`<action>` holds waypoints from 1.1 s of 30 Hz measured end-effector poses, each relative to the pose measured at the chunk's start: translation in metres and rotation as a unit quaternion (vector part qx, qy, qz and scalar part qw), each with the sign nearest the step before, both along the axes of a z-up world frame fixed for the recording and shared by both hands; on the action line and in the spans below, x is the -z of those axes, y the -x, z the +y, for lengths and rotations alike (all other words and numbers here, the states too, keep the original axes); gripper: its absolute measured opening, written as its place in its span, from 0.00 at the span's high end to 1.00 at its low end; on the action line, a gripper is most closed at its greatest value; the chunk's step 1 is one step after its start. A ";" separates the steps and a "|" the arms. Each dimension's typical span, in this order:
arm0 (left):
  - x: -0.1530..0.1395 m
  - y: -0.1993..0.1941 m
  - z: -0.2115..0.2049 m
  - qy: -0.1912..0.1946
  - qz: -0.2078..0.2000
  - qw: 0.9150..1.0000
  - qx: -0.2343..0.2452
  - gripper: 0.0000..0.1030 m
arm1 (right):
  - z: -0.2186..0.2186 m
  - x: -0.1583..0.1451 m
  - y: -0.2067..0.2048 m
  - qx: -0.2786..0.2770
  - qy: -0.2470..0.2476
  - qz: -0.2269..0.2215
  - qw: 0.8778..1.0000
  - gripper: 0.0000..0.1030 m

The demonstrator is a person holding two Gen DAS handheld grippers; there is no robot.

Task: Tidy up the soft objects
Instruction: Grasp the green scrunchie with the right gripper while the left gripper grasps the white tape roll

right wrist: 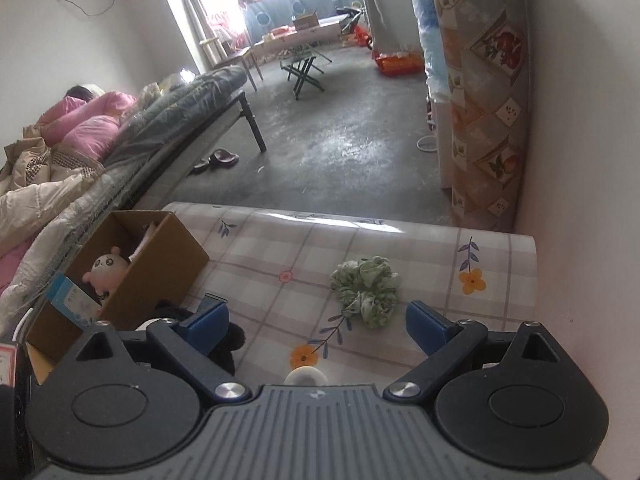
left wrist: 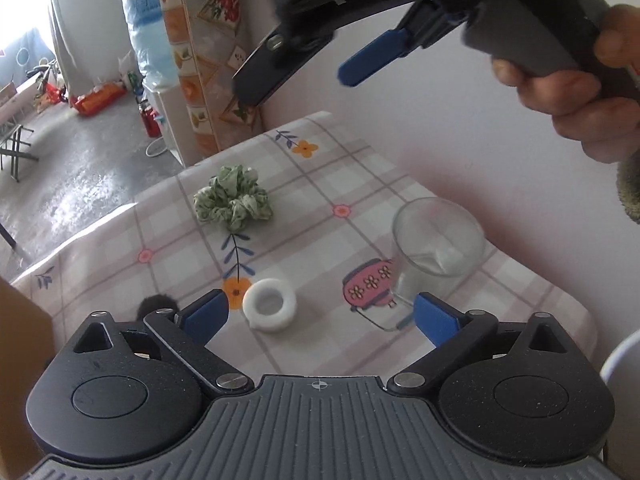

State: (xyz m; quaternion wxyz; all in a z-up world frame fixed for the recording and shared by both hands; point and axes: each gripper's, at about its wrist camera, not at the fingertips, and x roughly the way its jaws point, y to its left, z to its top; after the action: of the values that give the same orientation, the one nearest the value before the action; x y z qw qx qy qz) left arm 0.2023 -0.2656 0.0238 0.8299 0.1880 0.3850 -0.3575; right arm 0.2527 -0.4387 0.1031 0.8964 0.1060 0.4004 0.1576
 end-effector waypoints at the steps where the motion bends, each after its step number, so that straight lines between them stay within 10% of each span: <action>1: 0.003 -0.006 -0.004 -0.004 0.000 1.000 -0.004 0.08 | 0.000 0.007 -0.011 -0.006 0.004 0.009 1.000 0.07; 20: 0.065 -0.076 -0.027 -0.055 0.093 0.991 -0.079 0.43 | 0.032 0.116 -0.132 -0.039 0.094 0.121 0.987 0.14; 30: 0.062 -0.078 -0.020 -0.048 0.083 0.992 -0.088 0.65 | 0.045 0.135 -0.136 -0.052 0.112 0.130 0.984 0.47; 33: 0.060 -0.077 -0.019 -0.038 0.092 0.992 -0.083 0.89 | 0.042 0.134 -0.134 -0.048 0.102 0.128 0.985 0.66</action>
State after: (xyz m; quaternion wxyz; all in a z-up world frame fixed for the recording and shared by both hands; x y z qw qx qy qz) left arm 0.2792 -0.2845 -0.0360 0.8100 0.1535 0.4869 -0.2884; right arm 0.3865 -0.3967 -0.0304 0.8353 0.0138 0.5304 0.1442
